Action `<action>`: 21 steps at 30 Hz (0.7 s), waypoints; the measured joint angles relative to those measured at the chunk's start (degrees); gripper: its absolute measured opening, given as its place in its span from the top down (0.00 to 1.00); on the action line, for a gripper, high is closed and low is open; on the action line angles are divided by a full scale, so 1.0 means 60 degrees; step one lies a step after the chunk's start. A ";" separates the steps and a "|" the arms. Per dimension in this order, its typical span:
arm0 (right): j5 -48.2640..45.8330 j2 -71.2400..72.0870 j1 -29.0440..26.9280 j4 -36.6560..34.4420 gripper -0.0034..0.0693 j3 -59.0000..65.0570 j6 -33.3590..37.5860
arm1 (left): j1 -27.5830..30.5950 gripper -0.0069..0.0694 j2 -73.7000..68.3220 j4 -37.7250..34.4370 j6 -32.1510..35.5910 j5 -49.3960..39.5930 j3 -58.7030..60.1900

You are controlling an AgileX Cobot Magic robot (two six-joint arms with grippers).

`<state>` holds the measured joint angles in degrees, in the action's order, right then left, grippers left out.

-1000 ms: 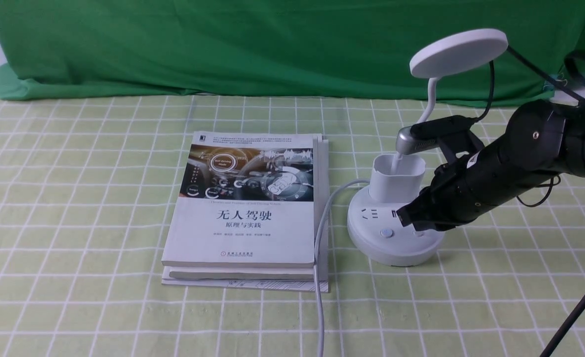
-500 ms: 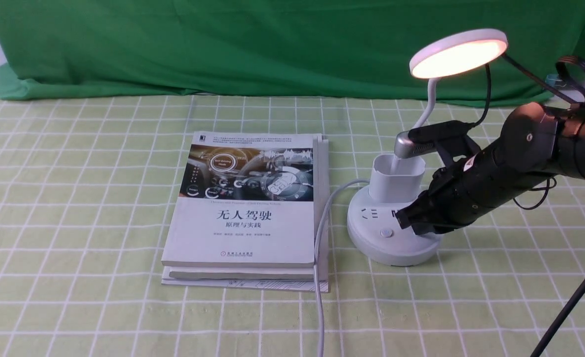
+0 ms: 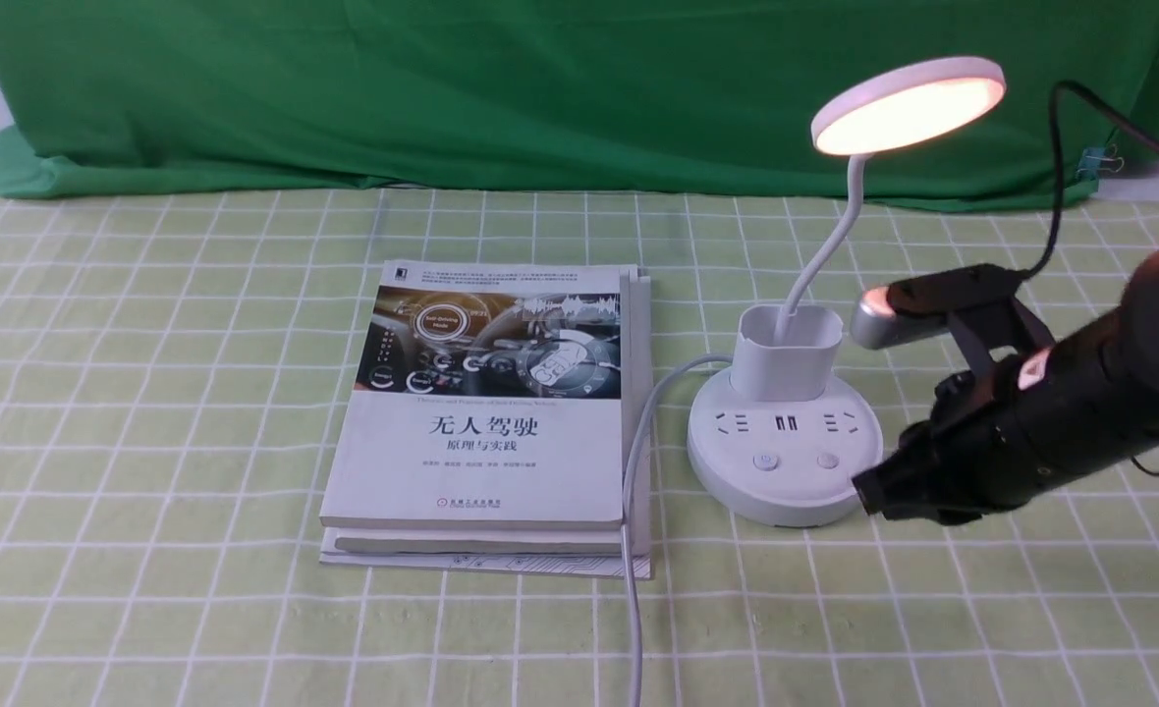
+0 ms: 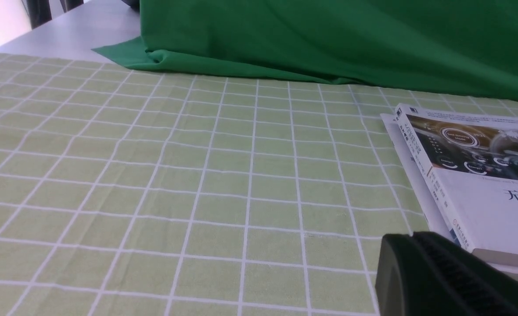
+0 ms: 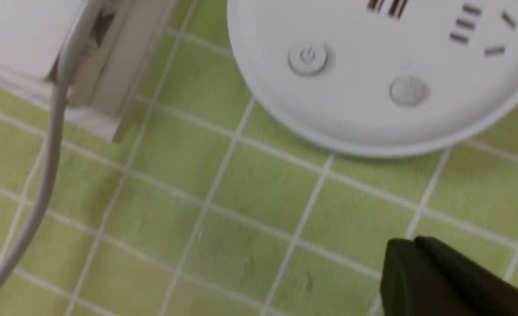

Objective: Turn on the table lamp on the green coffee tablecloth with your hand.

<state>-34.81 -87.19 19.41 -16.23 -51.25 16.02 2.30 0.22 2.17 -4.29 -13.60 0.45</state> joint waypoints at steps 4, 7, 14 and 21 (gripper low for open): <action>0.0011 0.1386 0.0000 0.0003 0.91 0.1081 -0.0256 | 0.0000 0.91 0.0000 0.0000 0.0000 0.0000 0.0000; -0.0117 0.2766 0.0000 0.0003 0.91 0.1981 -0.0516 | 0.0000 0.91 0.0000 0.0000 0.0000 0.0000 0.0000; -0.0070 0.4584 0.0000 -0.0008 0.89 0.2360 -0.0556 | 0.0000 0.91 0.0000 0.0000 0.0000 0.0000 0.0000; 0.1048 0.5231 0.0000 0.0001 0.88 0.2389 -0.0578 | 0.0000 0.91 0.0000 0.0000 0.0000 0.0000 0.0000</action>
<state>-28.52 -55.80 19.41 -16.22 -36.91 12.55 2.30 0.22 2.17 -4.29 -13.60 0.45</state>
